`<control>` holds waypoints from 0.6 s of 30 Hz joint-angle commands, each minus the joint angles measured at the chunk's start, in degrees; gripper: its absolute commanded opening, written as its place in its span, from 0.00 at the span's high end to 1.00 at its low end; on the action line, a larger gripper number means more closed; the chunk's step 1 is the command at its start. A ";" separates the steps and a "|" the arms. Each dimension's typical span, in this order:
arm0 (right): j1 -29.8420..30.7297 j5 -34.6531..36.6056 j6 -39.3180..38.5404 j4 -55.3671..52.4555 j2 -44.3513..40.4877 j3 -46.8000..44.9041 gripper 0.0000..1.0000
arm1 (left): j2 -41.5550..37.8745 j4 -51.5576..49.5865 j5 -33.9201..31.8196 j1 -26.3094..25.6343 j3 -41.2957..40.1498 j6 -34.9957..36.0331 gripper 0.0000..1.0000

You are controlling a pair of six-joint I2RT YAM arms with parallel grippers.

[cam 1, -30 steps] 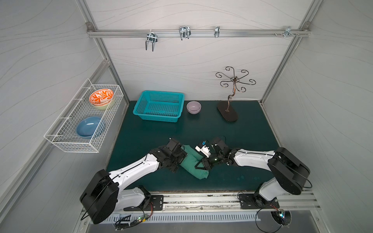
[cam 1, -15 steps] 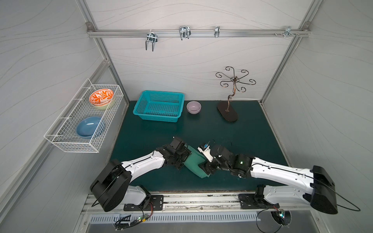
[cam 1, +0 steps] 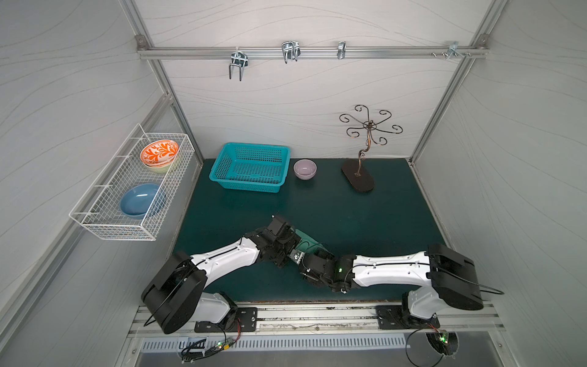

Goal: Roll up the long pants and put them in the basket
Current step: Roll the long pant at the center of the board.

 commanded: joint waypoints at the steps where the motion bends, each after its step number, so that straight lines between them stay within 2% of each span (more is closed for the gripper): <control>1: -3.66 -2.34 3.62 -2.97 1.88 -3.37 0.29 | -2.44 -12.10 -2.32 0.18 1.47 1.23 0.01; 4: -6.62 -11.77 3.20 -1.39 0.57 -4.70 0.39 | -5.39 -13.67 -2.89 0.67 2.07 1.62 0.00; 7: -10.53 -24.13 2.68 0.22 -0.73 -5.66 0.50 | -8.35 -14.22 -3.11 0.77 2.14 1.46 0.00; 11: -15.81 -37.96 2.30 1.19 -1.75 -6.14 0.60 | -10.85 -13.24 -1.83 0.56 1.50 0.44 0.00; 18: -23.21 -54.92 3.18 2.60 -3.07 -5.90 0.75 | -9.52 -4.50 0.66 -1.30 -0.31 -2.46 0.00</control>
